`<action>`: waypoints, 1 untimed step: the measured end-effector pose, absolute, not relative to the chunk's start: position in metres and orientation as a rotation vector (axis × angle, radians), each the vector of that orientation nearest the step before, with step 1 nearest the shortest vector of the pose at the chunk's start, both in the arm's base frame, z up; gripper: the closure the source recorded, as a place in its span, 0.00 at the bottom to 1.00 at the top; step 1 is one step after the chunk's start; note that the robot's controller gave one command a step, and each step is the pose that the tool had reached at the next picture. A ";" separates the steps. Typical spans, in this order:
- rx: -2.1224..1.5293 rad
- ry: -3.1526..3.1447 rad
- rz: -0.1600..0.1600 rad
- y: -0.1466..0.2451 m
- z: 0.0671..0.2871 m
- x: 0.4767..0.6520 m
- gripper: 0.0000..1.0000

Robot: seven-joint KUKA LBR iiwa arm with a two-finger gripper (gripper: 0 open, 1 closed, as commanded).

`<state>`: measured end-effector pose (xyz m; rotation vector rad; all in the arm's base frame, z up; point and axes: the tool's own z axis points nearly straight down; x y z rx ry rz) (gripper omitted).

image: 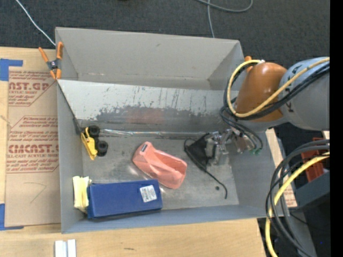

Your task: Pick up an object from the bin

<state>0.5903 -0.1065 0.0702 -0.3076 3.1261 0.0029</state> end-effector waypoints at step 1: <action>-0.308 3.127 0.004 -0.106 0.073 0.590 1.00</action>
Offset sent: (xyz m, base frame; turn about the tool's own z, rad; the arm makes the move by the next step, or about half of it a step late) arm 0.0000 0.0000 0.0758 0.0000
